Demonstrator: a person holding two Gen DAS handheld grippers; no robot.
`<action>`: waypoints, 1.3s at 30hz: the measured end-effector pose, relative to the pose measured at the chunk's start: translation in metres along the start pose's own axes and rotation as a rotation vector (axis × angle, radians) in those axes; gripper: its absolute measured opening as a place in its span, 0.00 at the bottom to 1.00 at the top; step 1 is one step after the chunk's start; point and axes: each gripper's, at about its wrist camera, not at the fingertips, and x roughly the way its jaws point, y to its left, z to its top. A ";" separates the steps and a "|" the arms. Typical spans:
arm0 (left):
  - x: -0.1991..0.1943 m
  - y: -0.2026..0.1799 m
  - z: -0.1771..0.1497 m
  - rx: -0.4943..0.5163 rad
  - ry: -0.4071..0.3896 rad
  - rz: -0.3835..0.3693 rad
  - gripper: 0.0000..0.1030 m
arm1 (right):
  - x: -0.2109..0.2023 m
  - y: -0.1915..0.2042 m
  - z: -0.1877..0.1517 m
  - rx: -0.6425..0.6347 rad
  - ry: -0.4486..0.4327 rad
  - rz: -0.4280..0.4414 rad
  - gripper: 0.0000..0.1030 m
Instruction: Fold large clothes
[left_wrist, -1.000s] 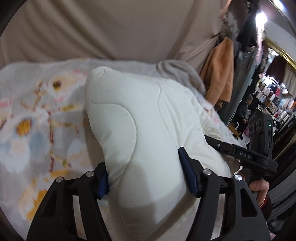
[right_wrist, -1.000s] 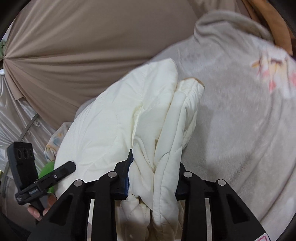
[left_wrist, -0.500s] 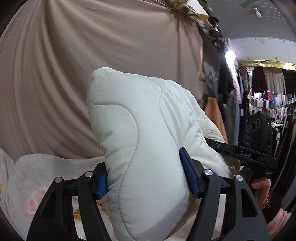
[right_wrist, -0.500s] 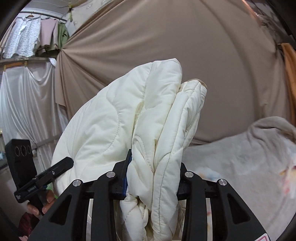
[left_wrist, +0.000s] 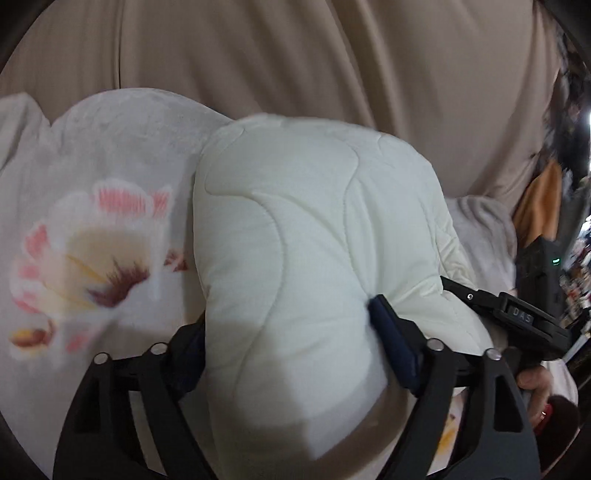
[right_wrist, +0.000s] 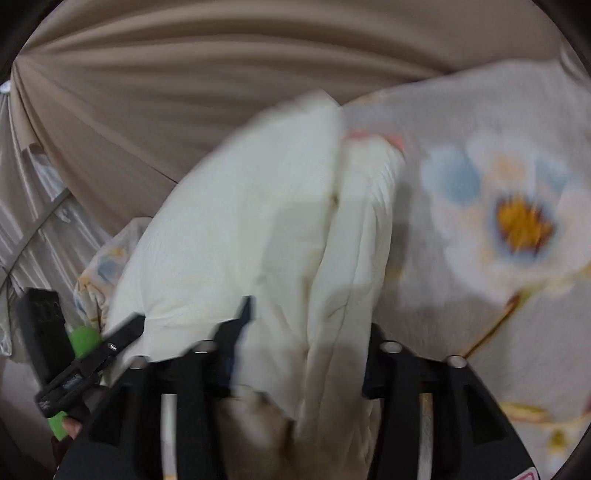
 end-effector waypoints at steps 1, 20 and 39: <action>-0.002 0.001 0.002 -0.018 0.013 -0.012 0.79 | 0.001 -0.007 0.000 0.032 0.014 0.030 0.53; -0.089 -0.096 -0.001 0.149 -0.060 0.444 0.93 | -0.106 0.121 -0.028 -0.368 -0.140 -0.295 0.08; -0.025 -0.049 -0.041 0.108 0.086 0.448 0.95 | -0.029 0.053 -0.062 -0.331 0.053 -0.348 0.00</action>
